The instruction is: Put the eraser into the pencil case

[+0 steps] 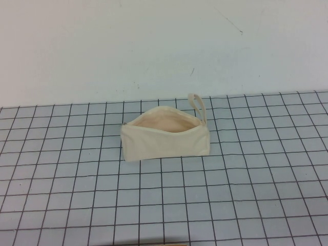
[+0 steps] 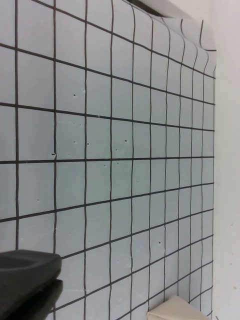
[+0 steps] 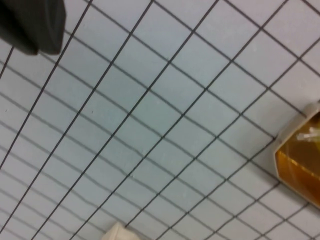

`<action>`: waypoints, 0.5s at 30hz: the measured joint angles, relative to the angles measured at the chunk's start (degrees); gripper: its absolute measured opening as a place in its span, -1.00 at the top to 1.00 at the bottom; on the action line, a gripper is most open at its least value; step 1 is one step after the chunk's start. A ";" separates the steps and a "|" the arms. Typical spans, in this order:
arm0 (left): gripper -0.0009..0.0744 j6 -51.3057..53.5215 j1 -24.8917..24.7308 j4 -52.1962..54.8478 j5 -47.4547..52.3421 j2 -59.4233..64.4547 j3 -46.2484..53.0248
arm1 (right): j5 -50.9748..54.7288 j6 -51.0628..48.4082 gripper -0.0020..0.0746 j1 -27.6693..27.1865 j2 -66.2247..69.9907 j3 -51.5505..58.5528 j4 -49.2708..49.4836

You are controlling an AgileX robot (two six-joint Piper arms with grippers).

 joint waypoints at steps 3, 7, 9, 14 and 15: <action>0.98 0.00 0.00 0.00 0.00 0.00 0.00 | 0.00 0.00 0.94 0.00 0.00 1.51 0.32; 0.98 0.00 0.00 0.00 0.00 0.00 0.00 | 1.13 0.00 0.94 -1.05 -1.18 2.16 -0.64; 0.98 0.00 0.00 0.00 0.00 0.00 0.00 | 1.28 0.00 0.94 -4.03 -3.85 2.64 -0.42; 0.98 0.00 0.00 0.00 0.00 0.00 0.00 | -5.56 0.00 0.94 -14.35 -12.18 8.85 -0.54; 0.98 0.00 0.00 0.00 0.00 0.00 0.00 | -7.96 0.00 0.94 -16.38 -14.32 11.04 -1.14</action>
